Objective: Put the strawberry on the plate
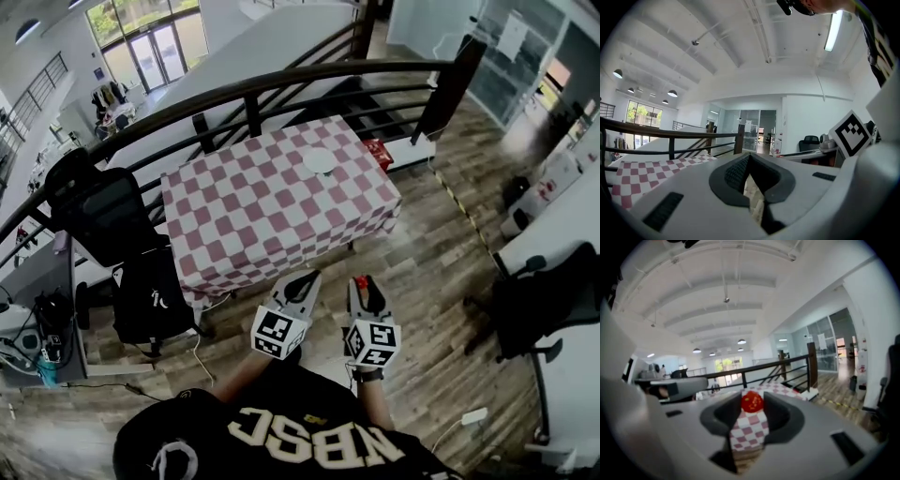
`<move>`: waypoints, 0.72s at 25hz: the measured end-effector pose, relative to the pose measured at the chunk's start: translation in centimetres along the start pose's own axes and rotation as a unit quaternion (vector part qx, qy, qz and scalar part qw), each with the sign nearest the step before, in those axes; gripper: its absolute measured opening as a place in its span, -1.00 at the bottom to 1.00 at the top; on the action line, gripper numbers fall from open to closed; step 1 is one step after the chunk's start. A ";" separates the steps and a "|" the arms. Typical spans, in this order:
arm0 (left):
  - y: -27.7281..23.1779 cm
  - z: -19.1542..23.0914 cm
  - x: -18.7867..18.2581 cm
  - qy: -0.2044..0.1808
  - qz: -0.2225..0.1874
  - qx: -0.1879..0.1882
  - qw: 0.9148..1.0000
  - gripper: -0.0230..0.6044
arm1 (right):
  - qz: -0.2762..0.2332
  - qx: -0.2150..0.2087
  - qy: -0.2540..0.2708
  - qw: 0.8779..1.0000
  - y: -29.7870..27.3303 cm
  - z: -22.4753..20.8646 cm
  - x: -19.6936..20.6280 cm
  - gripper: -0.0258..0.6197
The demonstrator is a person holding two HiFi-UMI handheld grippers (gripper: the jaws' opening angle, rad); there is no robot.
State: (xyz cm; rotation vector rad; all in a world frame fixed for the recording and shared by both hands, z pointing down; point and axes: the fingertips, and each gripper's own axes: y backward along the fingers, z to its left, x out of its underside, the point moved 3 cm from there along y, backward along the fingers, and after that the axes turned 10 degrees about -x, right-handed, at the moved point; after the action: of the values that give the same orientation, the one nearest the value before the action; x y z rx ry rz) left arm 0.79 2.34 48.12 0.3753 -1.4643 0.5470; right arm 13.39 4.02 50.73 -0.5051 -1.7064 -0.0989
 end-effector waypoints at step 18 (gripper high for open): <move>-11.7 14.2 -2.7 0.054 -0.006 0.001 0.999 -0.90 | -0.022 0.003 0.023 0.999 -17.1 -1.4 -5.1 -0.45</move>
State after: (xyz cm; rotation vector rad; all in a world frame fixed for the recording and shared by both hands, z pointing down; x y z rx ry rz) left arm -4.48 -15.50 47.69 0.3495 -1.3564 0.5509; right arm 8.67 -13.21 49.79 -0.4567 -1.6732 -0.1365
